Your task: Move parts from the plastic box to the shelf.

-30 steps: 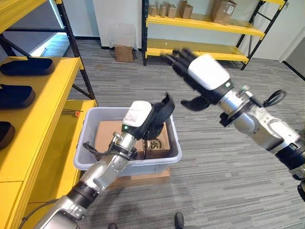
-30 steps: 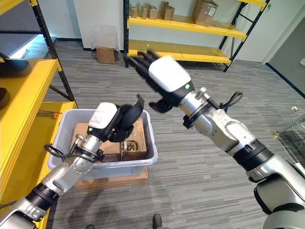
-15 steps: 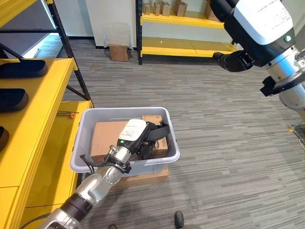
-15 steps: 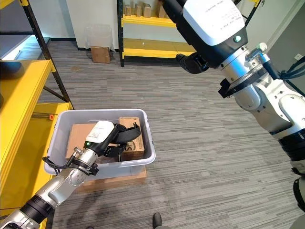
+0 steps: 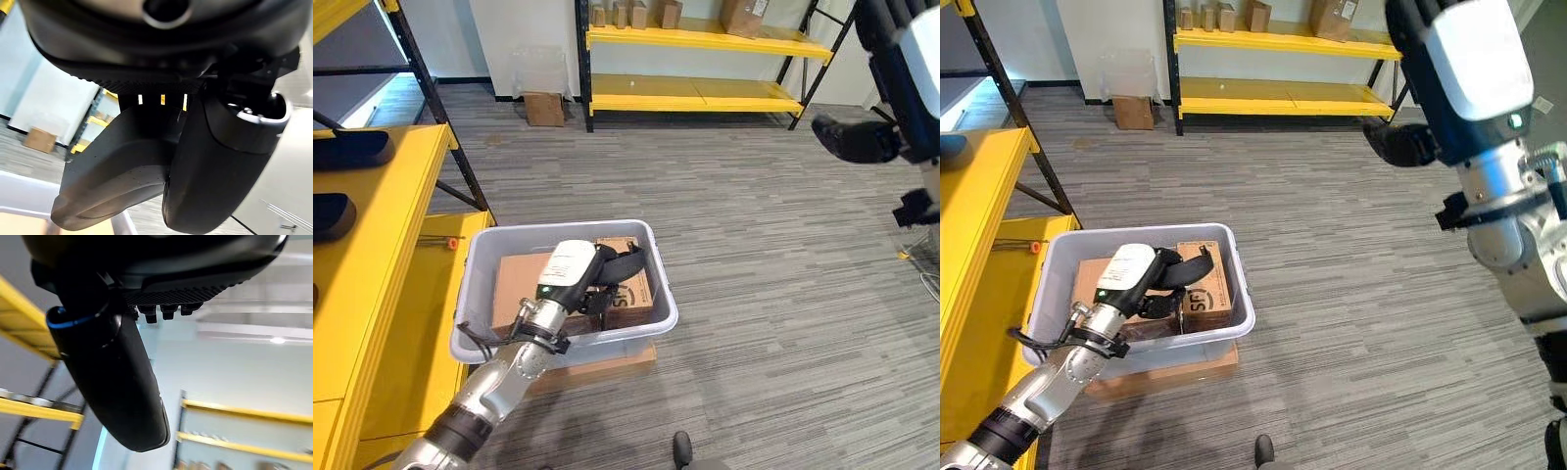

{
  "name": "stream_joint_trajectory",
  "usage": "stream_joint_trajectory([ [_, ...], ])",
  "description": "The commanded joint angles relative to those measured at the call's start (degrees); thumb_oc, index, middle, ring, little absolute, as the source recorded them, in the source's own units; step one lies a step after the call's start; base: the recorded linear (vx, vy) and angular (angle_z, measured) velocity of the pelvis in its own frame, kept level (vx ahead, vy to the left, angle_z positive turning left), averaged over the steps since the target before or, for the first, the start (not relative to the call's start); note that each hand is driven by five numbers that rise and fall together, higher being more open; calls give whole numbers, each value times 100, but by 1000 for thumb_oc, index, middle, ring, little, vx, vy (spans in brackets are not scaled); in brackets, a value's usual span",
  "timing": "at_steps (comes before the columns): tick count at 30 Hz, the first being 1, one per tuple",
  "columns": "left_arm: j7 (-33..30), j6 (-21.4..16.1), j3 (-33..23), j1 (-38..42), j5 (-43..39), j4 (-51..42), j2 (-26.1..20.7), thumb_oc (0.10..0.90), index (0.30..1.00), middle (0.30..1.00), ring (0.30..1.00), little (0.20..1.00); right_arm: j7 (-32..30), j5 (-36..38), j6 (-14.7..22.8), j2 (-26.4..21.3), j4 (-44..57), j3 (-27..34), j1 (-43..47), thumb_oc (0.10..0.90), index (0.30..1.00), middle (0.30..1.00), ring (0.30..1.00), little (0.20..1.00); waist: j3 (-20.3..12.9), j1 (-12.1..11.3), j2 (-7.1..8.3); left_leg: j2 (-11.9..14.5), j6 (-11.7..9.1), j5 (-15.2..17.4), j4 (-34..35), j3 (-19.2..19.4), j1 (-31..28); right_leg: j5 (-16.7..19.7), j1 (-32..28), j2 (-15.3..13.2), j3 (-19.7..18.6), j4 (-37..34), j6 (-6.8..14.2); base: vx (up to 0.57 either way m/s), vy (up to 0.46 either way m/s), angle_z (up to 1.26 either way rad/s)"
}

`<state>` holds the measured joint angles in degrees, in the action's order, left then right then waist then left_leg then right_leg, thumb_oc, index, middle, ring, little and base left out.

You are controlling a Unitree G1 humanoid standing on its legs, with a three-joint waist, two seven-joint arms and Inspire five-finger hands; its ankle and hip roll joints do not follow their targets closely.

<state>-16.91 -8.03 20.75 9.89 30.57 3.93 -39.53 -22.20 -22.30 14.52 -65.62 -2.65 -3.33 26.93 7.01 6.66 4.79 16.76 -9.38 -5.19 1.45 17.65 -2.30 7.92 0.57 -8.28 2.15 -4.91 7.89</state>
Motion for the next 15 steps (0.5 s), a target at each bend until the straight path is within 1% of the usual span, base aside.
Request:
stream_joint_trajectory([
  [1, -313, -620, -635, 440, -66, -1061, -538, 400, 300, 300, 300, 300, -491, 498, -99, 185, 240, 1047, -184, 900, 1000, 1000, 1000, 1000, -436, 24, -80, 463, -110, 247, -660, -459, 377, -1025, -481, -553, 234, 578, 378, 3, 7, -5],
  [3, -270, -654, -865, 307, -148, -1245, -676, 400, 300, 300, 300, 300, -522, 718, -27, 611, 403, 1503, -667, 900, 1000, 1000, 1000, 1000, -415, 28, -158, 448, -102, 243, -661, -474, 381, -1046, -482, -561, 232, 605, 370, 0, 0, 0],
  [5, -246, -663, -1058, 203, -250, -1380, -779, 400, 300, 300, 300, 300, -543, 891, -12, 1042, 550, 1816, -1033, 900, 1000, 1000, 1000, 1000, -393, 15, -215, 441, -96, 239, -656, -490, 379, -1074, -485, -562, 241, 634, 362, 0, 0, 0],
  [8, -231, -675, -1398, 23, -407, -1594, -842, 400, 300, 300, 300, 300, -541, 1239, 77, 1851, 863, 2194, -1542, 900, 1000, 1000, 1000, 1000, -331, 14, -352, 414, -86, 208, -637, -518, 366, -1137, -482, -561, 256, 710, 338, 0, 0, 0],
  [11, -209, -662, -1654, -149, -491, -1739, -848, 400, 300, 300, 300, 300, -426, 1452, 134, 2354, 1046, 2232, -1833, 900, 1000, 1000, 1000, 1000, -272, 40, -478, 414, -84, 161, -613, -531, 346, -1224, -442, -540, 244, 837, 299, 0, 0, 0],
  [13, -220, -668, -1801, -255, -558, -1833, -816, 400, 300, 300, 300, 300, -357, 1763, 223, 2744, 1079, 2134, -1940, 900, 1000, 1000, 1000, 1000, -207, 45, -603, 425, -82, 103, -591, -537, 335, -1331, -392, -505, 239, 994, 257, 0, 0, 0],
  [14, -211, -666, -1826, -283, -565, -1851, -830, 400, 300, 300, 300, 300, -341, 1780, 227, 2759, 1091, 2133, -1948, 900, 1000, 1000, 1000, 1000, -204, 56, -595, 435, -88, 96, -584, -539, 328, -1355, -375, -495, 234, 1037, 250, -55, -25, 0],
  [15, -203, -665, -1924, -365, -603, -1910, -798, 400, 300, 300, 300, 300, -244, 2041, 296, 3035, 1097, 2038, -2053, 900, 1000, 1000, 1000, 1000, -96, 71, -727, 443, -83, 30, -576, -544, 318, -1447, -266, -451, 224, 1248, 203, -78, -21, -1],
])
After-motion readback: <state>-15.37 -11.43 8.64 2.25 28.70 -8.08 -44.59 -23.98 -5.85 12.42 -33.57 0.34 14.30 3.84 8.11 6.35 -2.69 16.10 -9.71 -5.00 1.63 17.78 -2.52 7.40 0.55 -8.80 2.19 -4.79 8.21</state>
